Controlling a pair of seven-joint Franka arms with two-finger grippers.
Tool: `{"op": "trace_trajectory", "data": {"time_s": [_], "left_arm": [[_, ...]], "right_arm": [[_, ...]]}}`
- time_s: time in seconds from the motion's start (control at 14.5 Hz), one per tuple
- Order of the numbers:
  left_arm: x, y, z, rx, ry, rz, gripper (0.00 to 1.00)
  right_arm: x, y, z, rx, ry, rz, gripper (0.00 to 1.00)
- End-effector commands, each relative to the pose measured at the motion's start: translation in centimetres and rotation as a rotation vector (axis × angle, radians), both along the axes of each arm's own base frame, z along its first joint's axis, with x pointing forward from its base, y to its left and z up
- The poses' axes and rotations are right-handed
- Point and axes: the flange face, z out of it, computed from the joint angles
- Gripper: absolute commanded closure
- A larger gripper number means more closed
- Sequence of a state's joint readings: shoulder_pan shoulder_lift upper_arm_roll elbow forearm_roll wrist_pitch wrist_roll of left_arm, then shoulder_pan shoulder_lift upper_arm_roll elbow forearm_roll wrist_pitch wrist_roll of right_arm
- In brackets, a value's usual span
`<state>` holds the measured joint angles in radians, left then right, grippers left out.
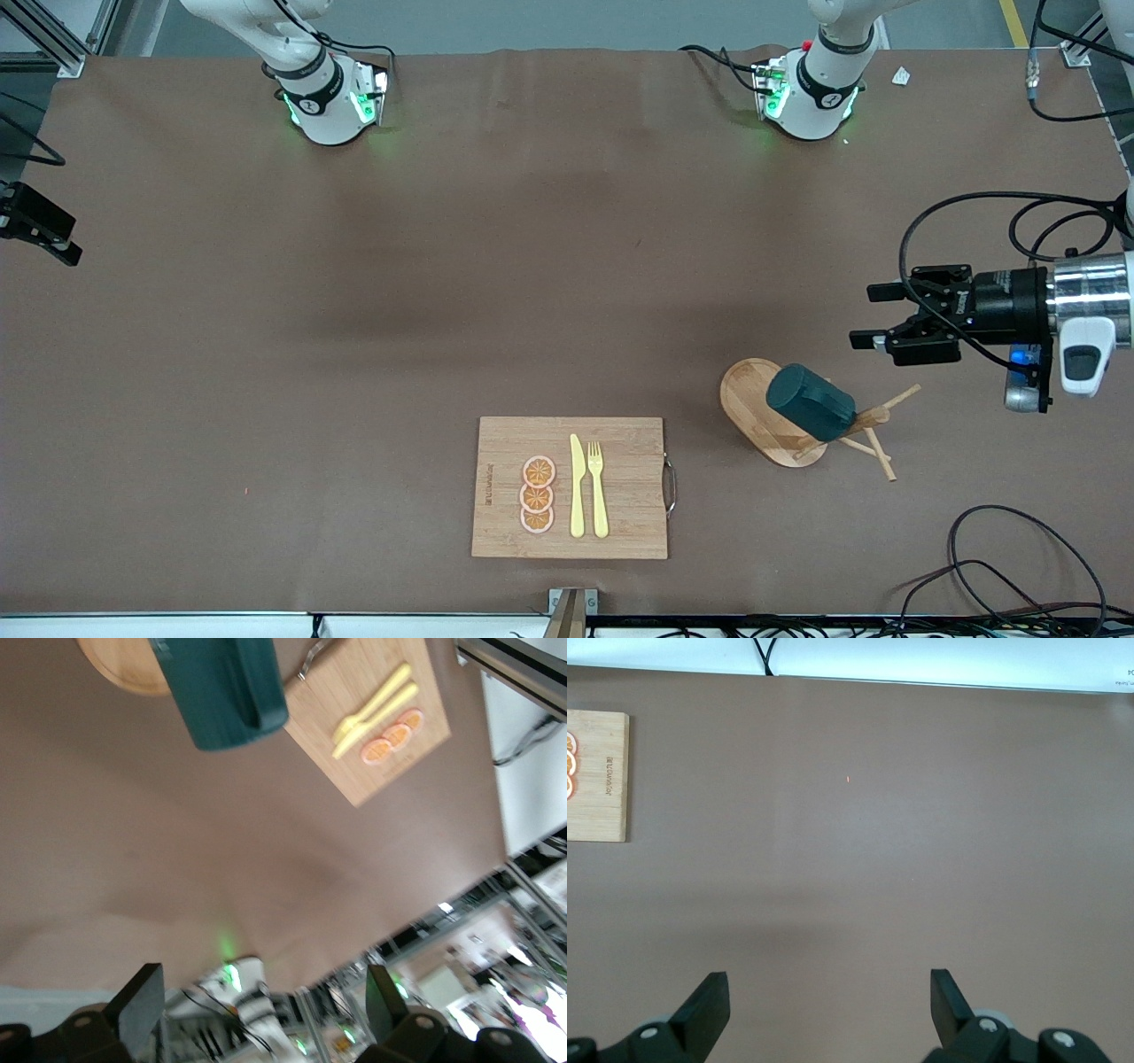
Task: Pass cup and hang on rack
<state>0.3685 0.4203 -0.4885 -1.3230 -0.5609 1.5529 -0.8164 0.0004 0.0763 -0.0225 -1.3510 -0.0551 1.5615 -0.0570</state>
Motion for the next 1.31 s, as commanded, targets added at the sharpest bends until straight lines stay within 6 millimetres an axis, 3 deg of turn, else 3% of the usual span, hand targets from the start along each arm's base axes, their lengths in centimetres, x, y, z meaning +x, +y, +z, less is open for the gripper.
{"op": "trace_trajectory", "data": {"time_s": [0.0,0.21,0.41,0.62,0.83,0.96,1.24], "left_arm": [[-1.0,-1.0,1.4,0.204,-0.099,-0.096,0.0],[-1.9,-2.1,2.6,0.463,-0.256,-0.319,0.0],[-1.8,0.1,3.2,0.572,-0.37,-0.543,0.0],[-2.4,0.7,5.4,0.664,-0.439,-0.669,0.0],[-3.7,0.1,8.2,0.734,-0.481,-0.701,0.0],[-5.4,-0.7,11.0,0.781,-0.517,-0.705,0.0],[-8.5,1.4,13.5,0.701,-0.488,-0.695,0.0]], "right_arm": [[-0.2,0.2,0.4,0.011,-0.004,-0.006,0.0],[-0.2,0.2,0.4,0.011,-0.004,-0.006,0.0],[-0.2,0.1,0.4,0.01,-0.004,-0.006,0.0],[-0.2,0.1,0.4,0.01,-0.004,-0.006,0.0],[-0.2,0.2,0.4,0.01,-0.004,-0.003,0.0],[-0.2,0.1,0.4,0.01,-0.004,-0.005,0.0],[-0.2,0.1,0.4,0.009,-0.004,-0.005,0.0]]}}
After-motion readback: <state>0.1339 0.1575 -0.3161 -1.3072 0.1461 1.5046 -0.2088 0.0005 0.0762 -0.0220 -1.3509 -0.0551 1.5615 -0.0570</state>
